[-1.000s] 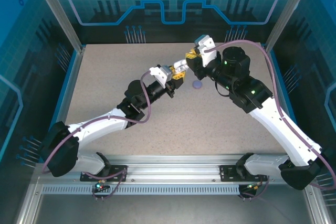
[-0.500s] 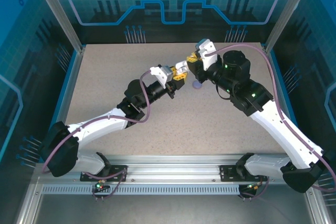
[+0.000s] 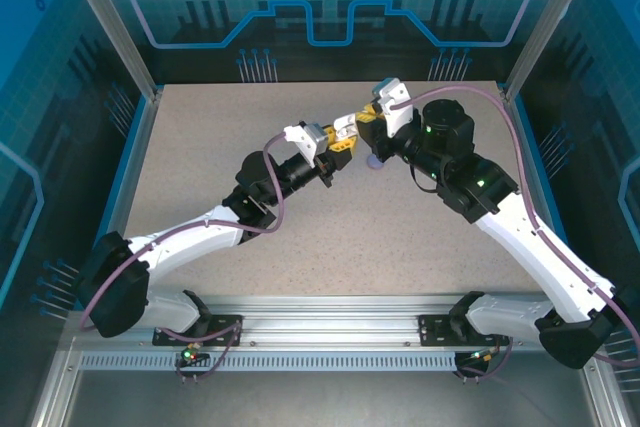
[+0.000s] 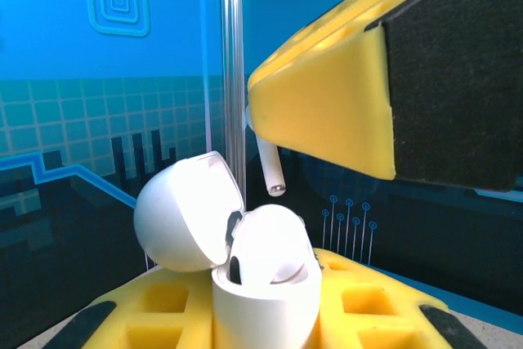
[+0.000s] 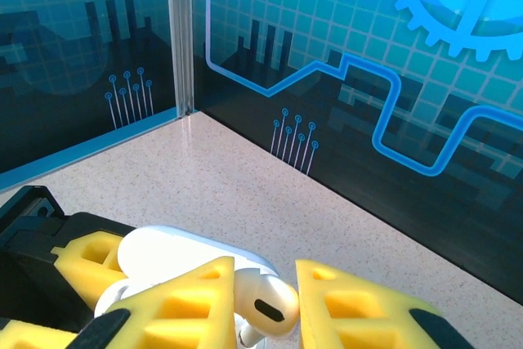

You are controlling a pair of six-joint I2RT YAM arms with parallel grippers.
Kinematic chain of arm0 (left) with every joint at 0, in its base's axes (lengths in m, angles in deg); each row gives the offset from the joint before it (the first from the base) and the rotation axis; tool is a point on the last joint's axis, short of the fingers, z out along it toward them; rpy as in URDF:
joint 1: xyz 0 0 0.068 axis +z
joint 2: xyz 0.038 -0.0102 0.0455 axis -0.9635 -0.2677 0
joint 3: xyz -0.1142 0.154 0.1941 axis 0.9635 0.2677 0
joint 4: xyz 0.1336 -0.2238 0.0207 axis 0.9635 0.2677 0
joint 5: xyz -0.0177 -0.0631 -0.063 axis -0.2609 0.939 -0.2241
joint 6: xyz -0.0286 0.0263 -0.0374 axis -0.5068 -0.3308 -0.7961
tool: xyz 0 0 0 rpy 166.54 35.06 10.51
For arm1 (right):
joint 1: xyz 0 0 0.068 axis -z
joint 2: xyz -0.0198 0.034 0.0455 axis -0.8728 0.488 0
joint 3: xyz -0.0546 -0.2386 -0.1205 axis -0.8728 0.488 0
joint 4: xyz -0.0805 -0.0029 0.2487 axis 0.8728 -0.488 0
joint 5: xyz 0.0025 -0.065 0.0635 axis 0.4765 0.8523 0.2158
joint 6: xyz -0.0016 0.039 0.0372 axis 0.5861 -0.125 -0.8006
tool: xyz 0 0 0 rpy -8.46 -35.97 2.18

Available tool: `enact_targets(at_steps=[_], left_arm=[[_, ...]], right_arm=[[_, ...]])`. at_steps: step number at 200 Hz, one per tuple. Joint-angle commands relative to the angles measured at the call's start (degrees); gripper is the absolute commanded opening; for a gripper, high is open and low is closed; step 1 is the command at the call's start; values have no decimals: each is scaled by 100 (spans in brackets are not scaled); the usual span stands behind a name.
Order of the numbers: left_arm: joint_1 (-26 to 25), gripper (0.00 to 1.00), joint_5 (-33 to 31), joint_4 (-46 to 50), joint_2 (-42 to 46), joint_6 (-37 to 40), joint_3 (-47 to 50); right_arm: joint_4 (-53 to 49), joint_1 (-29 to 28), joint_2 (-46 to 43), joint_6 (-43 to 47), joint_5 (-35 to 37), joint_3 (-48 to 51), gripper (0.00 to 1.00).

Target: Insert the wireless bluetooth earbuds into the charging case

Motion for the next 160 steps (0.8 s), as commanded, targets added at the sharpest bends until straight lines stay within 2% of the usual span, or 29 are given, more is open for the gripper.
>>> enact_targets(at_steps=[1, 89, 160], left_arm=[[45, 0, 161, -276, 204, -151, -260], [49, 0, 215, -208, 190, -202, -333], [51, 0, 229, -182, 195, -210, -368]], right_arm=[[206, 73, -41, -112, -108, 53, 21], [197, 151, 37, -195, -235, 105, 20], [144, 155, 8, 24, 28, 149, 18]])
